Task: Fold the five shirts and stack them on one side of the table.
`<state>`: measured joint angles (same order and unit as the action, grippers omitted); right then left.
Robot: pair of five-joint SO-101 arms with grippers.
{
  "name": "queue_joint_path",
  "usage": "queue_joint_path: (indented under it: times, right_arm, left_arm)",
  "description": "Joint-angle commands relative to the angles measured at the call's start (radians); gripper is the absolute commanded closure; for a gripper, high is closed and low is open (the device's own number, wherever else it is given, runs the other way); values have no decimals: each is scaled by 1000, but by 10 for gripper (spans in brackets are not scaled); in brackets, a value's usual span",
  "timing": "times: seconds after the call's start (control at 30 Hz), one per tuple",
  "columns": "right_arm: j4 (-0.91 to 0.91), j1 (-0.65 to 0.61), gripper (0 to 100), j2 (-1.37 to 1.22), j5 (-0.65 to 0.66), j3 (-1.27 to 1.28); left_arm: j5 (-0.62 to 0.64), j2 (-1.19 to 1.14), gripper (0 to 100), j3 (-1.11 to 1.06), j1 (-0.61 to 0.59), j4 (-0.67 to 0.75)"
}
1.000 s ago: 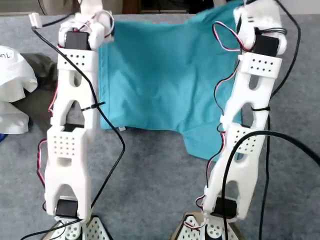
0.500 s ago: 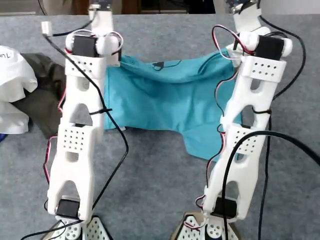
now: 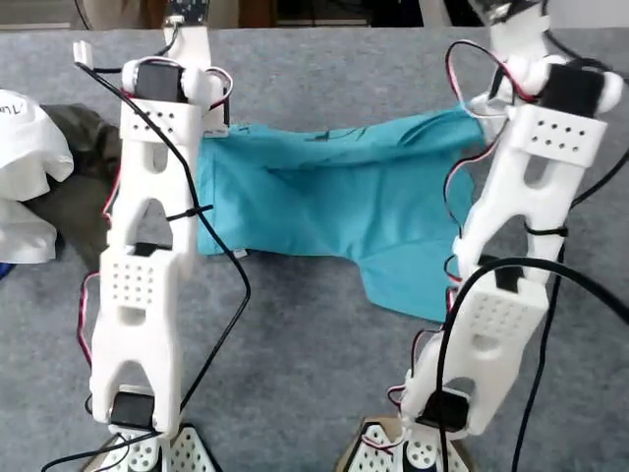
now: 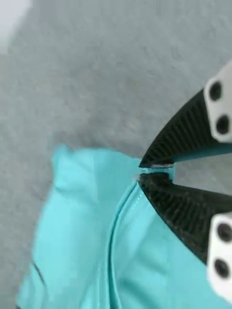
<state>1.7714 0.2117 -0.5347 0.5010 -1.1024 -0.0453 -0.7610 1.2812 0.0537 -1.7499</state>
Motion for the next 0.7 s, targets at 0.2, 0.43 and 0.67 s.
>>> queue_joint_path:
  times: [0.2, 0.43, 0.67]
  right_arm:
    - [8, -8, 997, 217, -43, 325]
    - [-49, 30, 997, 386, -40, 653]
    - [-361, 24, 997, 757, 0, 1277]
  left_arm:
    - [32, 340, 982, -612, 25, 44]
    - [32, 378, 982, -783, 44, 103]
    - [31, 490, 982, -1000, 71, 199]
